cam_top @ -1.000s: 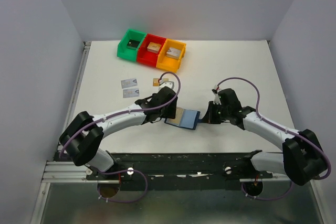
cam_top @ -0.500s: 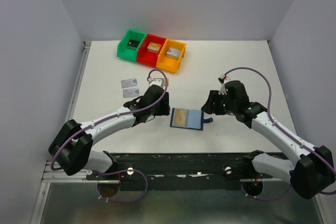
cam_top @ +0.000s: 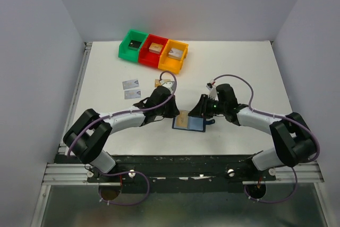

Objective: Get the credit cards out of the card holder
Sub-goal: Remove the credit card from the card holder.

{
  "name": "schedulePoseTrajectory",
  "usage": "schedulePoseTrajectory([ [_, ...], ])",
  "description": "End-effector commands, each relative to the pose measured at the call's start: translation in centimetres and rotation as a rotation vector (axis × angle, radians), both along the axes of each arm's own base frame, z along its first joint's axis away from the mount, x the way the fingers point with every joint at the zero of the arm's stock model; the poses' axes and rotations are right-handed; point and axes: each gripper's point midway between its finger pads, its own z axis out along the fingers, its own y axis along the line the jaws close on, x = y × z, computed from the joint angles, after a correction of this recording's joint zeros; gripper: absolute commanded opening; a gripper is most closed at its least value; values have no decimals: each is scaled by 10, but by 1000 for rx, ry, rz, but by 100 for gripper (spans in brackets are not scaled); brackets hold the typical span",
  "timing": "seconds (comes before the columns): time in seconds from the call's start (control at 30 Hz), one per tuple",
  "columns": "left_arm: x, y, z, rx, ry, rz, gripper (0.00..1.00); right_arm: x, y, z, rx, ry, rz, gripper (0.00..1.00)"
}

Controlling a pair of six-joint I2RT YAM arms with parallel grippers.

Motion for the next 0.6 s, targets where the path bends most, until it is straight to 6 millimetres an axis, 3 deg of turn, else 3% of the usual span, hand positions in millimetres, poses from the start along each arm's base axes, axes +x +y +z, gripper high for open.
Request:
schedulePoseTrajectory([
  [0.0, 2, -1, -13, -6, 37, 13, 3, 7, 16, 6, 103, -6, 25, 35],
  [0.3, 0, 8, -32, 41, 77, 51, 0, 8, 14, -28, 48, 75, 11, 36],
  [0.57, -3, 14, -44, 74, 110, 70, 0, 8, 15, -41, 38, 111, 5, 37],
])
